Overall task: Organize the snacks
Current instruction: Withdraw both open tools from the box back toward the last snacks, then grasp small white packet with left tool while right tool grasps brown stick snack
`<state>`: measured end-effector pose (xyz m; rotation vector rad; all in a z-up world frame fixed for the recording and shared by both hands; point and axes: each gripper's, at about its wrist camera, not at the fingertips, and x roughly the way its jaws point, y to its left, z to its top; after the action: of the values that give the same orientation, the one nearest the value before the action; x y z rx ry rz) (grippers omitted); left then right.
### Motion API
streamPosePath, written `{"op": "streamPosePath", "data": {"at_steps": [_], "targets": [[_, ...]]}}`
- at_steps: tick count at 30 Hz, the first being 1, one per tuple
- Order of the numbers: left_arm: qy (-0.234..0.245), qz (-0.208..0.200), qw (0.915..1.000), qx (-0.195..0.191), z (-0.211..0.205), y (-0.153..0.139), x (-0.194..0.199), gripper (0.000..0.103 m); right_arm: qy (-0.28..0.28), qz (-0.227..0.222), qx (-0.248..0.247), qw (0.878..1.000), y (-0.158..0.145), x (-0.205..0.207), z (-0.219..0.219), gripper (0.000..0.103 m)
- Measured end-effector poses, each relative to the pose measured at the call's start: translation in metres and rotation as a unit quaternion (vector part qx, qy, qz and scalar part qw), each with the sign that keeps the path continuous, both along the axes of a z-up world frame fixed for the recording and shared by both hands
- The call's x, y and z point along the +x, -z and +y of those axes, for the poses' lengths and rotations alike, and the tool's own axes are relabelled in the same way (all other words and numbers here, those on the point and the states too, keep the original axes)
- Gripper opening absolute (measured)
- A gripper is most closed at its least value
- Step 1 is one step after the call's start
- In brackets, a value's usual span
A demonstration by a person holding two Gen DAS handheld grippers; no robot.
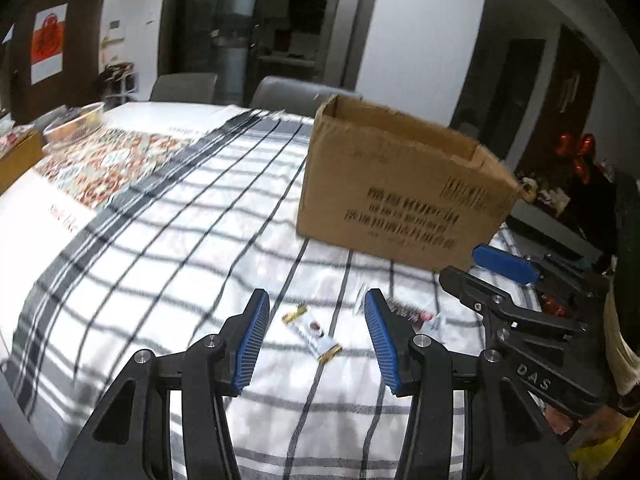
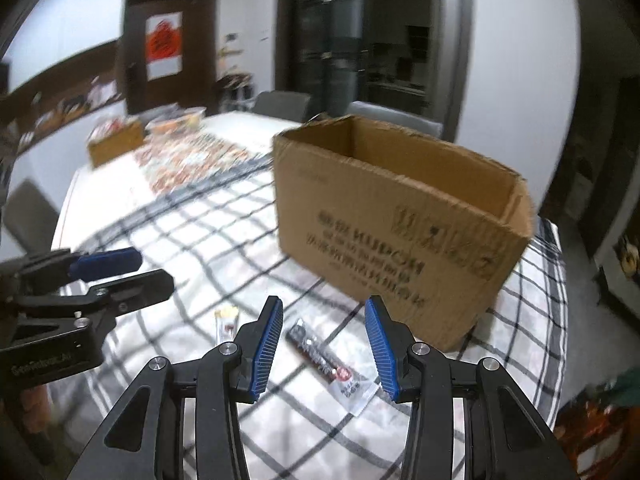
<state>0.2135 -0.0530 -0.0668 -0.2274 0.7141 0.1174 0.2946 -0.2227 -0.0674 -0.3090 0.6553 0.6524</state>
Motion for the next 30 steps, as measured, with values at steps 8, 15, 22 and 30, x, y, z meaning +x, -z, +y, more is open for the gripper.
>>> {"op": "streamPosePath", "data": {"at_steps": [8,15,22,30], "targets": [[-0.018,-0.002,0.9993,0.032,-0.017,0.031,0.008,0.049,-0.061,0.008,-0.021,0.998,0.031,0.013,0.001,0.043],[-0.023,0.057,0.9979,0.020,-0.018,0.063,0.034,0.048,-0.087,0.044,-0.009,0.995,0.052,0.033,0.000,0.043],[-0.029,0.072,0.9969,0.012,-0.016,0.075,0.047,0.047,-0.097,0.074,0.001,0.992,0.066,0.044,0.000,0.036],[-0.033,0.073,0.9967,0.002,-0.010,0.081,0.053,0.037,-0.106,0.104,0.004,0.989,0.082,0.050,0.004,0.036]]}}
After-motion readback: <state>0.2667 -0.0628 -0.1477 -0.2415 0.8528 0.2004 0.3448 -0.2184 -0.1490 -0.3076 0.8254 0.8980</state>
